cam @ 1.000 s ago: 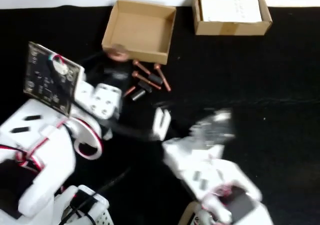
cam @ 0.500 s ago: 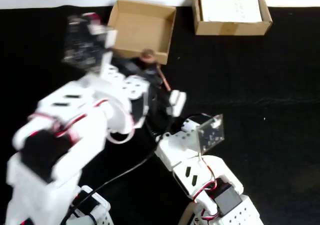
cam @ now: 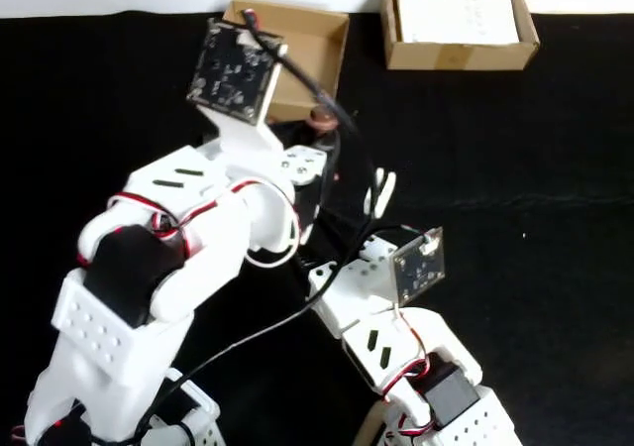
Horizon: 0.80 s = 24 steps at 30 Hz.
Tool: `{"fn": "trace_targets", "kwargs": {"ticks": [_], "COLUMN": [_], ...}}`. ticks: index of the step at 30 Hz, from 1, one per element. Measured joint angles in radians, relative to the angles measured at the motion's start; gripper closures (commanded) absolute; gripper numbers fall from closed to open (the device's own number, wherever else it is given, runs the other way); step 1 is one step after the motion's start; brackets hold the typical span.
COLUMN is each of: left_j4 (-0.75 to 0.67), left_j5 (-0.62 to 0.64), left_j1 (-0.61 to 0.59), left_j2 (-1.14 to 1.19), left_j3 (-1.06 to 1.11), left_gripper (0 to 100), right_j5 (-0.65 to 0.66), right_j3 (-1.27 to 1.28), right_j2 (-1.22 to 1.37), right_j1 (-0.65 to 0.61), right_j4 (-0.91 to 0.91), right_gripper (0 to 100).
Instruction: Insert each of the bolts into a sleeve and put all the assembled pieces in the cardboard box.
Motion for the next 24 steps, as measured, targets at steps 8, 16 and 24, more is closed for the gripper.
{"fn": "trace_targets", "kwargs": {"ticks": [8,16,24], "left_j4": [-0.025,-0.058,-0.061], "left_j5": [0.0,0.0,0.026], "left_j1": [-0.049,-0.049,-0.146], "left_j2": [0.003,0.005,0.069], "left_j3": [-0.002,0.046,0.055], "left_gripper": [99,99,99], "right_j5": [0.0,0.0,0.0], "right_j3": [0.0,0.0,0.002], "right_j2": [0.0,0.0,0.0], "right_j1": [0.0,0.0,0.0], "right_j4": [0.0,0.0,0.0], "right_gripper": [99.1,99.1,99.1]}}
